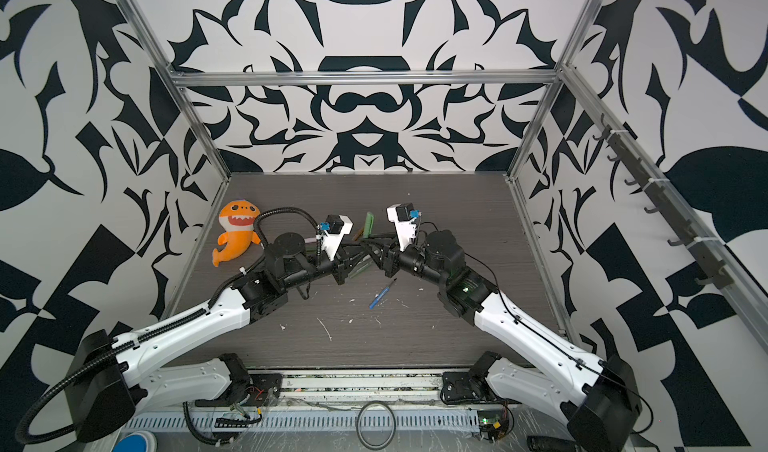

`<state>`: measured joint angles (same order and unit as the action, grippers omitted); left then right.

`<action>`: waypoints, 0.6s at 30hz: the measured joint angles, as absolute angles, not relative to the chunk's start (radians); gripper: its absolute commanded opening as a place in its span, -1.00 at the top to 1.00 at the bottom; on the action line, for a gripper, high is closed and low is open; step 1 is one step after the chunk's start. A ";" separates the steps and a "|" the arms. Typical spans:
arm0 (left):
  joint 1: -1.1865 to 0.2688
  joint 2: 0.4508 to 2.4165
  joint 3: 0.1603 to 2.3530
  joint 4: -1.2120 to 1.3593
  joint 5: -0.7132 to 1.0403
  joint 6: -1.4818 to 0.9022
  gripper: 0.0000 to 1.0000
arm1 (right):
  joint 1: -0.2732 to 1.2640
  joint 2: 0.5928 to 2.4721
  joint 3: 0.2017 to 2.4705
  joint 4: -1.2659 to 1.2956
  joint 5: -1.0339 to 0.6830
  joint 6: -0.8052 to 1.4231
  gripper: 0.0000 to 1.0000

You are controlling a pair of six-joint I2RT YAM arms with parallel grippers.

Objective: Insert the pens into the pen caps

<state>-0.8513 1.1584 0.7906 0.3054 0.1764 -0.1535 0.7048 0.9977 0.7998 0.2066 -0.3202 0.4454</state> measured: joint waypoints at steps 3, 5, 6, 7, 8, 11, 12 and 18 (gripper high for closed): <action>-0.851 1.158 0.791 0.312 0.176 -0.143 0.84 | 0.705 0.956 0.855 0.137 -0.284 0.415 0.26; -0.851 1.158 0.791 0.314 0.175 -0.137 0.84 | 0.705 0.935 0.886 0.104 -0.262 0.398 0.26; -0.851 1.158 0.791 0.316 0.175 -0.136 0.84 | 0.705 0.923 0.900 0.084 -0.247 0.389 0.23; -0.851 1.158 0.791 0.318 0.175 -0.134 0.84 | 0.705 0.914 0.910 0.064 -0.234 0.382 0.18; -0.851 1.158 0.791 0.320 0.175 -0.132 0.84 | 0.705 0.905 0.920 0.039 -0.210 0.371 0.13; -0.851 1.158 0.791 0.323 0.171 -0.129 0.84 | 0.707 0.884 0.930 -0.023 -0.147 0.348 0.10; -0.851 1.158 0.791 0.324 0.171 -0.128 0.84 | 0.707 0.879 0.930 -0.051 -0.125 0.339 0.11; -0.851 1.158 0.791 0.323 0.168 -0.115 0.84 | 0.707 0.878 0.930 -0.159 -0.021 0.269 0.38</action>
